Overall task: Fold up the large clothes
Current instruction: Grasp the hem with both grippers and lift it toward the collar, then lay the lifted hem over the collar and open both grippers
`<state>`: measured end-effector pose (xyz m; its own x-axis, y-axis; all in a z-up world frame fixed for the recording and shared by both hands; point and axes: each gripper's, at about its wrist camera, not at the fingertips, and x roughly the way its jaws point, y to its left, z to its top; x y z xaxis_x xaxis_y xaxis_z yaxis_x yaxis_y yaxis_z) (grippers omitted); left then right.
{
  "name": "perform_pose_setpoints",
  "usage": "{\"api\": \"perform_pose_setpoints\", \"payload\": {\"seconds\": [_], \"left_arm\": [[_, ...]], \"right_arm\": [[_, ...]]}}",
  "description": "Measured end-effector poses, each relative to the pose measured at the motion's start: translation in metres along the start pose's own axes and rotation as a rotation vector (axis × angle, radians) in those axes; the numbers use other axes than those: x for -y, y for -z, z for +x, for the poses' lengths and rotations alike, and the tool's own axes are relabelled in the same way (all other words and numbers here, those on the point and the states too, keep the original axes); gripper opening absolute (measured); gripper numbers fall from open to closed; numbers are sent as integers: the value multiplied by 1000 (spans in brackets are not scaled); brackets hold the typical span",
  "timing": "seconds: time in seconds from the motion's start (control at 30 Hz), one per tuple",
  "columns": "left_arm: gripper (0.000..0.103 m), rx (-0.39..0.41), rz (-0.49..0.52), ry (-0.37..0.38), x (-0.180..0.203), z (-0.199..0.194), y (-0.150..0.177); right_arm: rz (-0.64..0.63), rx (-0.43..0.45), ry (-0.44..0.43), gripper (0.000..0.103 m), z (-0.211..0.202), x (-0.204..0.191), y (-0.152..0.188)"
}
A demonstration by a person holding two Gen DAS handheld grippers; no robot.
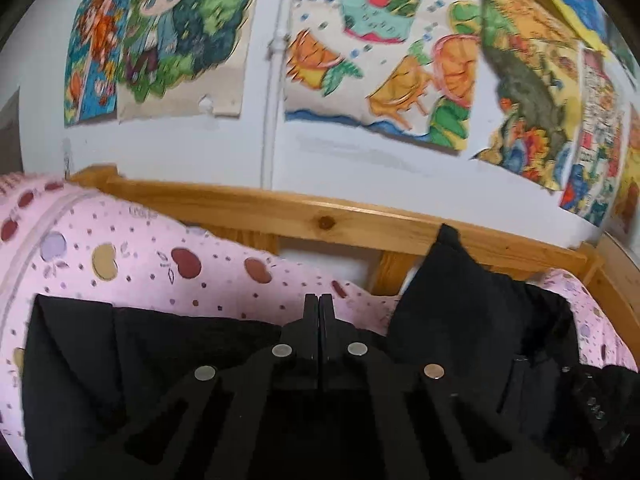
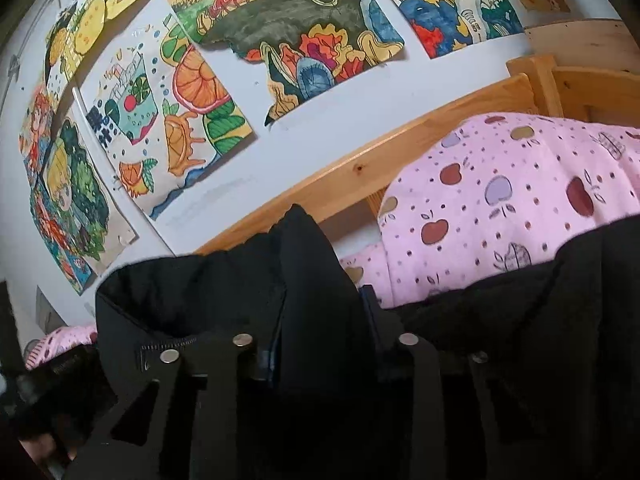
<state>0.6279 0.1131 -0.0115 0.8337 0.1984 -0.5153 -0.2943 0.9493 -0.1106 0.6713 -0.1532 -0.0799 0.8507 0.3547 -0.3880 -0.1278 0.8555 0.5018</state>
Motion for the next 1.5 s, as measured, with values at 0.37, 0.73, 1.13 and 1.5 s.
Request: {"api": "perform_pose_setpoints", "payload": {"seconds": [0.37,0.73,1.13,1.5], "left_arm": [[2,-7,-42,126,-18,-78,-6],[4,23,17,212,-29,-157,-21],[29,97,-36,341,-22,-198,-29],[29,-161,299,333,33,-145,20]], "right_arm": [[-253,3,-64,17,-103,-48,-17],[-429,-29,-59,15,-196,-49,-10],[-726,-107,28,14,-214,-33,34],[-735,-148,-14,19,-213,-33,32]]}}
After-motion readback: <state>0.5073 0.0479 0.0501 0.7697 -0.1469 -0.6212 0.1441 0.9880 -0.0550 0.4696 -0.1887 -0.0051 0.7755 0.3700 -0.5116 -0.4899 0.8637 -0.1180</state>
